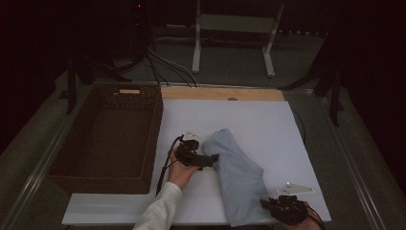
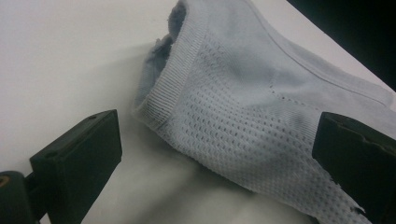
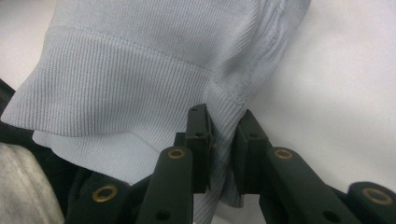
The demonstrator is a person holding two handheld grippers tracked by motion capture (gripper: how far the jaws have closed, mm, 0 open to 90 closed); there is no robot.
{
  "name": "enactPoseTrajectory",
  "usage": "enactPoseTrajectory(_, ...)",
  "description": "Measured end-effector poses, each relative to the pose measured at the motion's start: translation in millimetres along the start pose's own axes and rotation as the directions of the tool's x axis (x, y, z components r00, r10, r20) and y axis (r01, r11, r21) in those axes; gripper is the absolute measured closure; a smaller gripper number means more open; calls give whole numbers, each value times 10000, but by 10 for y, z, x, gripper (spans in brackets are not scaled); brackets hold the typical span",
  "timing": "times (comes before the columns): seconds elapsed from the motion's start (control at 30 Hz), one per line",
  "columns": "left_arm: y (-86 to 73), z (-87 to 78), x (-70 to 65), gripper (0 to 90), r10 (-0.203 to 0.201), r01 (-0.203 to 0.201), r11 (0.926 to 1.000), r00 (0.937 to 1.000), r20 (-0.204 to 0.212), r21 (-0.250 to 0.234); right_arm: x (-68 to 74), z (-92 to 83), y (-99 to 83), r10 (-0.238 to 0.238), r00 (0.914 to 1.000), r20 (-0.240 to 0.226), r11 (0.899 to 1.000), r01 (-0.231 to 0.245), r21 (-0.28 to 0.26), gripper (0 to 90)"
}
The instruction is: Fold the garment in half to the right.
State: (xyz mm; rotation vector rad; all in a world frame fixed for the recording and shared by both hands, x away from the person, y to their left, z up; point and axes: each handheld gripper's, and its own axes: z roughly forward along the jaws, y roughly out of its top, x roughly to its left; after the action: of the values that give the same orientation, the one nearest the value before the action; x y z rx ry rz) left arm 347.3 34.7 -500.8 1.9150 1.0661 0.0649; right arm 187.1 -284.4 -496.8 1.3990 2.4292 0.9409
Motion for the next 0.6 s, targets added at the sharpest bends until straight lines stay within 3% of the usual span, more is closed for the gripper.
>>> enactPoseTrajectory(0.5,-30,188,194,80,-439,437,9990,9988,-212,-81,11,3,2,-71,10000,68,10000,71,19,792)
enactPoseTrajectory(0.6,-28,232,182,91,-228,229,9997,9994,-249,63,12,1,2,-72,10000,67,10000,72,8,792)
